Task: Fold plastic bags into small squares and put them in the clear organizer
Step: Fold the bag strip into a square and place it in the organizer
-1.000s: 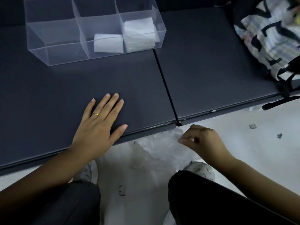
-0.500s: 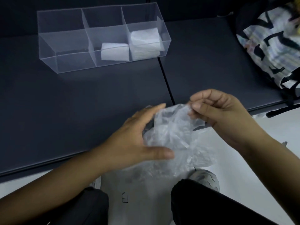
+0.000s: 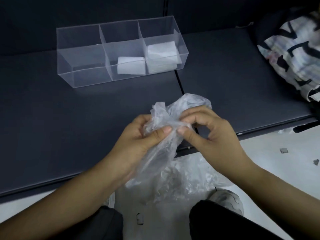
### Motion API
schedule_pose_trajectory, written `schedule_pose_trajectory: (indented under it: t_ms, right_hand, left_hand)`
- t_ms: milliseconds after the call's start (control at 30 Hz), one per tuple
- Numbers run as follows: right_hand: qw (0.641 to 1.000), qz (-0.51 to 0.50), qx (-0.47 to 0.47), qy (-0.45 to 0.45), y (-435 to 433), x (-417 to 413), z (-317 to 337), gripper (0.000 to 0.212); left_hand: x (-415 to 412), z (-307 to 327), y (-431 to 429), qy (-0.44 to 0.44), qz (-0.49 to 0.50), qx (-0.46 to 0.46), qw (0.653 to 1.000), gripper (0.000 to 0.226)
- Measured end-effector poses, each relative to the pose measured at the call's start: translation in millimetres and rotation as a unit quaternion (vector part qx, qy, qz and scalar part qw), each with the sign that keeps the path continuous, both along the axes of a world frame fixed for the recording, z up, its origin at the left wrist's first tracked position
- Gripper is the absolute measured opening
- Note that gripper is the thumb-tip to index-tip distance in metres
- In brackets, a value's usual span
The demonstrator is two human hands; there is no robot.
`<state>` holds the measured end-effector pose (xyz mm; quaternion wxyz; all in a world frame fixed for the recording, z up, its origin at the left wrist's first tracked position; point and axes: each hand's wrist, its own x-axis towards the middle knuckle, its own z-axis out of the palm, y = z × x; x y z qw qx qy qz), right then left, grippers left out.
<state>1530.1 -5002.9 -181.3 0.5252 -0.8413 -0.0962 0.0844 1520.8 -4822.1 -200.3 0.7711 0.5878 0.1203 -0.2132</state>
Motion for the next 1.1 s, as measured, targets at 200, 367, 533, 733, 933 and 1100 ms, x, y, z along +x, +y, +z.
schedule_pose_trajectory:
  t_ms: [200, 367, 533, 733, 933, 1100]
  right_hand:
    - [0.994, 0.058, 0.076, 0.058, -3.3, 19.2, 11.5, 0.018]
    - [0.992, -0.073, 0.085, 0.059, -20.4, 34.6, 9.5, 0.022]
    - [0.975, -0.137, 0.143, 0.097, -38.0, 49.1, 3.4, 0.022]
    - [0.97, -0.145, 0.195, -0.022, -35.6, 56.2, 7.5, 0.022]
    - [0.972, -0.2, 0.039, -0.112, -31.2, 64.7, 14.5, 0.02]
    - [0.996, -0.07, 0.0, -0.053, -10.9, 72.4, 17.2, 0.016]
  left_hand:
    - [16.1, 14.0, 14.0, -0.066, 0.019, 0.02, 0.997, 0.052]
    - [22.9, 10.8, 29.0, -0.067, 0.139, 0.097, 0.983, 0.022]
    - [29.2, 5.7, 47.4, -0.111, 0.208, 0.157, 0.959, 0.012]
    - [25.3, 10.1, 53.8, -0.294, 0.126, 0.29, 0.902, 0.019]
    - [26.1, 2.9, 55.8, -0.16, 0.097, 0.264, 0.946, 0.036]
    - [38.8, 12.3, 55.6, -0.148, 0.093, 0.357, 0.918, 0.038]
